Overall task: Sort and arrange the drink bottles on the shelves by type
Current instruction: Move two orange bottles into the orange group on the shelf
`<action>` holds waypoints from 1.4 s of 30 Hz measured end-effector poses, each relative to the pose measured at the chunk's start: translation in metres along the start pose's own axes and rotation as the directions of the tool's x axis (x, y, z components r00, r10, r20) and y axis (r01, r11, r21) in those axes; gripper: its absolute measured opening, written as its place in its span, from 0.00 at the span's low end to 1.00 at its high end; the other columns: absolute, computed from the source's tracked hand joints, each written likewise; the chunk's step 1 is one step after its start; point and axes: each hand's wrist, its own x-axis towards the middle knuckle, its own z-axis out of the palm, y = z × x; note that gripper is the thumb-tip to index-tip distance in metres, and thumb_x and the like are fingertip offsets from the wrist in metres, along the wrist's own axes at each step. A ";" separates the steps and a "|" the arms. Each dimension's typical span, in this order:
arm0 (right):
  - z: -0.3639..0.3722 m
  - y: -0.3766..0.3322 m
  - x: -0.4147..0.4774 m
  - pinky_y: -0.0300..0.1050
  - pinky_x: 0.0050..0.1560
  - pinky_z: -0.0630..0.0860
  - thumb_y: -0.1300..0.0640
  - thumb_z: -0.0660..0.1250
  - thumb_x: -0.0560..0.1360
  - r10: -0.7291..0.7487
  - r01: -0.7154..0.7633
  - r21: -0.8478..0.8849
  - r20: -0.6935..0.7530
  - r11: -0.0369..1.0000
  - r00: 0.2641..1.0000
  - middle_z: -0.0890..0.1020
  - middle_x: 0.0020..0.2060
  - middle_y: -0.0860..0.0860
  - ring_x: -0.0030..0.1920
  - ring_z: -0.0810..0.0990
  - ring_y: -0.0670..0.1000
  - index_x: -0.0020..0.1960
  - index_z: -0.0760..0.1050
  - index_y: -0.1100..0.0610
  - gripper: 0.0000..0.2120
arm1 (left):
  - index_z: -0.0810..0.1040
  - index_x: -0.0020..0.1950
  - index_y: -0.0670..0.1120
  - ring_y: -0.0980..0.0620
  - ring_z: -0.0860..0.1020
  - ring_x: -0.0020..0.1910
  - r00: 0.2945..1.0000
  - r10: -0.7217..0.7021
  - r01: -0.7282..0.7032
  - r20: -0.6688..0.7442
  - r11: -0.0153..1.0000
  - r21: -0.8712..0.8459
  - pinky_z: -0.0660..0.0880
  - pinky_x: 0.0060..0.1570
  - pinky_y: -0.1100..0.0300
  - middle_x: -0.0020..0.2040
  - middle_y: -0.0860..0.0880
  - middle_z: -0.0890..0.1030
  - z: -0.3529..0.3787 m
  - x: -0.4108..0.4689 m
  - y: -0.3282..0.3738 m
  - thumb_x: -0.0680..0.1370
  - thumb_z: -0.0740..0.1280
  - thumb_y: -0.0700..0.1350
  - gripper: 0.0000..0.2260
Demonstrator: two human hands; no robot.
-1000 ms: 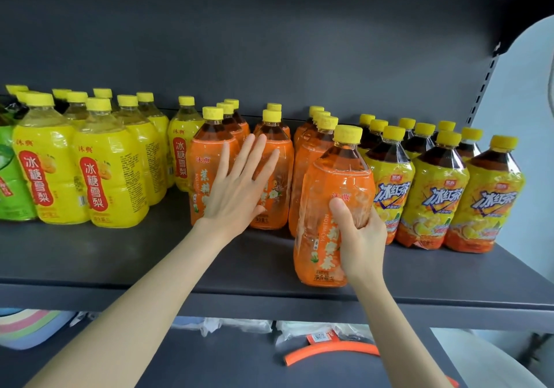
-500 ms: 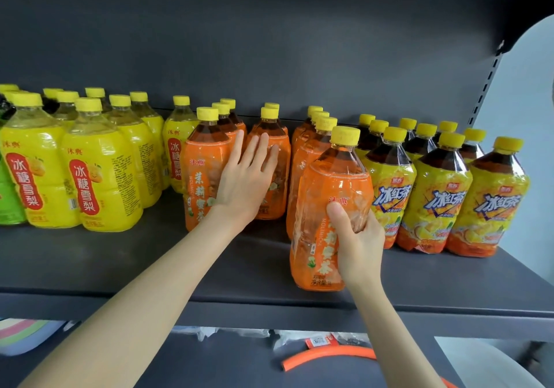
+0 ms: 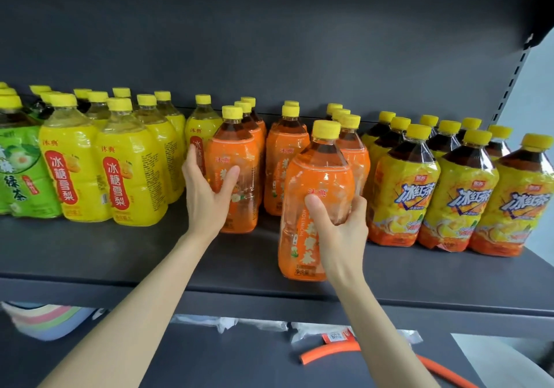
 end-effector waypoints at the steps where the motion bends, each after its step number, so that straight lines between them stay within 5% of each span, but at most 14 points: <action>1: 0.008 0.000 -0.001 0.37 0.47 0.77 0.30 0.69 0.54 0.006 -0.006 -0.018 -0.002 1.000 1.000 0.79 0.51 0.41 0.49 0.81 0.40 0.62 0.66 0.48 0.42 | 0.50 0.77 0.47 0.57 0.59 0.71 0.999 -0.023 0.025 0.041 0.998 -0.055 0.62 0.66 0.58 0.75 0.46 0.59 0.001 0.001 -0.003 0.75 0.65 0.59 0.37; 6: 0.040 0.006 0.000 0.46 0.53 0.79 0.24 0.67 0.56 0.012 -0.021 -0.148 -0.064 0.989 0.998 0.80 0.49 0.40 0.51 0.80 0.43 0.53 0.70 0.41 0.32 | 0.59 0.73 0.49 0.57 0.72 0.61 0.987 -0.094 0.120 0.131 0.970 -0.210 0.71 0.58 0.66 0.66 0.49 0.72 0.006 -0.001 -0.010 0.77 0.60 0.61 0.29; 9: 0.053 0.008 -0.002 0.56 0.65 0.71 0.20 0.57 0.58 -0.073 0.018 -0.378 -0.132 0.926 0.989 0.74 0.61 0.49 0.63 0.72 0.52 0.62 0.73 0.51 0.45 | 0.61 0.71 0.48 0.61 0.73 0.56 0.988 -0.089 0.117 0.128 0.966 -0.232 0.68 0.49 0.79 0.61 0.54 0.72 0.006 -0.002 -0.011 0.74 0.59 0.59 0.28; 11: 0.058 0.008 -0.004 0.54 0.66 0.70 0.23 0.56 0.61 -0.114 0.038 -0.410 -0.162 0.911 0.980 0.71 0.63 0.51 0.65 0.70 0.53 0.66 0.69 0.56 0.46 | 0.61 0.71 0.50 0.61 0.73 0.56 0.985 -0.084 0.121 0.149 0.959 -0.257 0.68 0.49 0.77 0.60 0.55 0.72 0.005 0.000 -0.014 0.74 0.59 0.59 0.27; 16: 0.049 0.015 -0.018 0.55 0.63 0.74 0.26 0.65 0.63 -0.057 0.027 -0.291 -0.093 0.956 0.994 0.74 0.63 0.47 0.63 0.74 0.49 0.70 0.60 0.50 0.44 | 0.58 0.73 0.50 0.56 0.72 0.60 0.978 -0.087 0.141 0.190 0.945 -0.295 0.69 0.51 0.71 0.62 0.54 0.71 0.003 0.000 -0.022 0.75 0.59 0.61 0.30; 24: 0.052 0.010 -0.006 0.50 0.67 0.70 0.40 0.68 0.72 -0.103 0.047 -0.461 -0.096 0.886 0.990 0.67 0.67 0.52 0.68 0.67 0.52 0.73 0.64 0.56 0.35 | 0.58 0.73 0.50 0.57 0.71 0.59 0.975 -0.109 0.166 0.195 0.939 -0.302 0.68 0.53 0.66 0.62 0.52 0.71 0.003 -0.001 -0.020 0.73 0.59 0.60 0.31; 30: 0.061 0.013 0.006 0.49 0.59 0.72 0.46 0.71 0.73 -0.197 0.067 -0.587 -0.161 0.807 0.967 0.71 0.67 0.55 0.64 0.73 0.56 0.73 0.62 0.57 0.34 | 0.58 0.73 0.49 0.55 0.71 0.59 0.974 -0.121 0.169 0.191 0.949 -0.264 0.70 0.54 0.62 0.66 0.48 0.72 0.004 0.000 -0.019 0.73 0.59 0.60 0.31; 34: 0.058 0.015 0.000 0.40 0.47 0.70 0.52 0.73 0.73 -0.304 0.181 -0.667 -0.072 0.723 0.950 0.71 0.65 0.54 0.47 0.71 0.46 0.75 0.61 0.52 0.35 | 0.58 0.73 0.49 0.54 0.72 0.60 0.977 -0.115 0.159 0.182 0.954 -0.255 0.70 0.54 0.62 0.66 0.48 0.72 0.004 0.001 -0.020 0.74 0.59 0.60 0.31; 42: 0.052 0.021 0.009 0.47 0.43 0.77 0.54 0.73 0.72 -0.407 0.295 -0.757 0.042 0.583 0.912 0.75 0.56 0.57 0.51 0.77 0.56 0.77 0.57 0.49 0.39 | 0.59 0.73 0.49 0.52 0.72 0.61 0.977 -0.110 0.152 0.181 0.959 -0.239 0.71 0.56 0.59 0.67 0.47 0.72 0.006 0.001 -0.024 0.76 0.60 0.59 0.29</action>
